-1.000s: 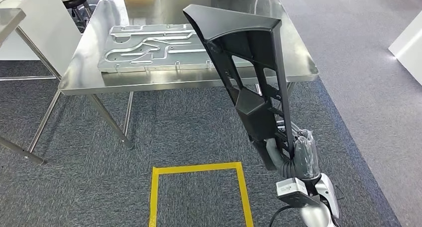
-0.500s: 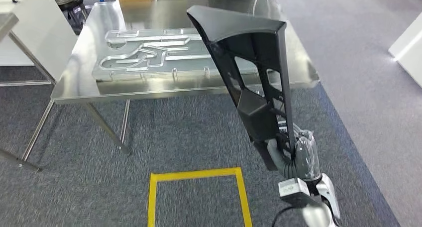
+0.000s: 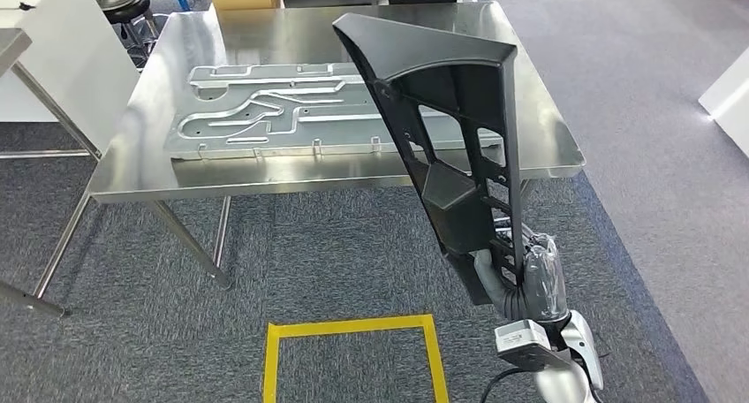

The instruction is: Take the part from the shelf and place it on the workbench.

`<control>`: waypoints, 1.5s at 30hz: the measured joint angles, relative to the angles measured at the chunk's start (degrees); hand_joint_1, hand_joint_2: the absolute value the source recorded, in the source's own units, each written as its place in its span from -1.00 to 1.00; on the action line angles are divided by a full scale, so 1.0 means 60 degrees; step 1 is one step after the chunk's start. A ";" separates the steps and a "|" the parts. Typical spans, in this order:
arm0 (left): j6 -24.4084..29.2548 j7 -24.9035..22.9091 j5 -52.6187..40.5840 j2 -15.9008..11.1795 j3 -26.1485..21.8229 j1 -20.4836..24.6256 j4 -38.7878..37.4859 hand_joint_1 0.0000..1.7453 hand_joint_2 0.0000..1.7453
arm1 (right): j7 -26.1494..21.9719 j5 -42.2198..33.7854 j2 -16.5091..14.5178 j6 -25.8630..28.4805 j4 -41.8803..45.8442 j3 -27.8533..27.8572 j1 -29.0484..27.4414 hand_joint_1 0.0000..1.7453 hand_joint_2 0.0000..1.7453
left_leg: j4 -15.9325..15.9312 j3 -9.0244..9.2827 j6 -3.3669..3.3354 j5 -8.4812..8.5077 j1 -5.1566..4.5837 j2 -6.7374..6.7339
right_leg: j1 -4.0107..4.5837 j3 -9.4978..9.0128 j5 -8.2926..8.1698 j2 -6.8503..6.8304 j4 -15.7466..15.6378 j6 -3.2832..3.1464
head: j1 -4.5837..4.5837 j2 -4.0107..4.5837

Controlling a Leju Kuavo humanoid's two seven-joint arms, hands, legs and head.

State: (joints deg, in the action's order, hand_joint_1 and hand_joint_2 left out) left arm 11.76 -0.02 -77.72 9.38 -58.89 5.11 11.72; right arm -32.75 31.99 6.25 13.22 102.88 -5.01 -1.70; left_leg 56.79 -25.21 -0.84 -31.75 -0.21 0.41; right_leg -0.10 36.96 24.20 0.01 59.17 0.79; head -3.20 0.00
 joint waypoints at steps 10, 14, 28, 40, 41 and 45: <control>-0.0028 -0.0026 0.0021 -0.0021 -0.0023 0.0092 0.0000 -1.00 1.00 | 0.0002 0.0002 0.0007 -0.0003 -0.0025 -0.0002 0.0113 1.00 1.00 | 0.2357 -0.1776 0.0305 -0.0662 0.0055 -0.0018 | -0.0074 -0.1066 0.0680 0.0035 -0.0200 -0.0302 | -0.0002 0.0000; -0.0032 -0.0023 0.0001 -0.0019 -0.0035 0.0051 0.0000 -1.00 1.00 | 0.0027 0.0115 0.0025 -0.0112 -0.0049 -0.0009 0.0206 1.00 1.00 | 0.0466 -0.1611 0.0083 0.1030 -0.0040 -0.0040 | -0.0055 -0.1457 0.1025 0.0081 -0.0245 -0.0184 | 0.0005 0.0000; -0.0371 0.0096 -0.0617 0.0034 0.0283 0.0394 0.0000 -1.00 1.00 | 0.3189 0.5887 0.1094 -0.1394 -0.4819 -0.2021 0.8688 1.00 1.00 | 0.0137 -0.0788 -0.0075 0.0646 0.0037 -0.0020 | -0.0167 0.0276 -0.0048 0.0039 0.0429 0.0200 | 0.0007 0.0000; -0.0064 -0.0310 -0.0672 0.0059 0.0463 0.0631 0.0000 -1.00 1.00 | 0.4307 0.7783 -0.0400 -0.1541 -1.1753 -0.4913 1.2379 1.00 1.00 | 0.2813 -0.2719 0.0381 0.0076 0.0132 0.0001 | -0.0064 -0.0228 -0.0050 0.0018 -0.0202 -0.0343 | -0.0009 0.0000; -0.0055 -0.0315 -0.0661 0.0065 0.0463 0.0631 0.0000 -1.00 1.00 | 0.4333 0.7757 -0.0514 -0.1496 -1.2088 -0.4983 1.2249 1.00 1.00 | 0.2258 -0.2576 0.0353 0.0492 0.0132 0.0001 | -0.0059 -0.0288 -0.0009 0.0036 -0.0196 -0.0333 | -0.0009 0.0000; -0.0026 -0.0255 -0.0631 0.0066 0.0464 0.0652 0.0000 -1.00 1.00 | 0.4492 0.7573 -0.0800 -0.1211 -1.3041 -0.5099 1.1799 1.00 1.00 | 0.0226 -0.1910 0.0173 0.1485 0.0052 0.0007 | -0.0036 -0.0360 0.0093 0.0072 -0.0192 -0.0210 | -0.0008 0.0000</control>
State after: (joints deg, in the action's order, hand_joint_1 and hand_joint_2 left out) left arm 11.61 -1.55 -81.51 9.77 -56.10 9.02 11.72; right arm -5.80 77.43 1.45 5.96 24.63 -35.60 69.09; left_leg 58.15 -36.66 0.20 -22.84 0.10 0.45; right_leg -0.32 34.80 24.76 0.44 58.02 -0.47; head -3.25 0.00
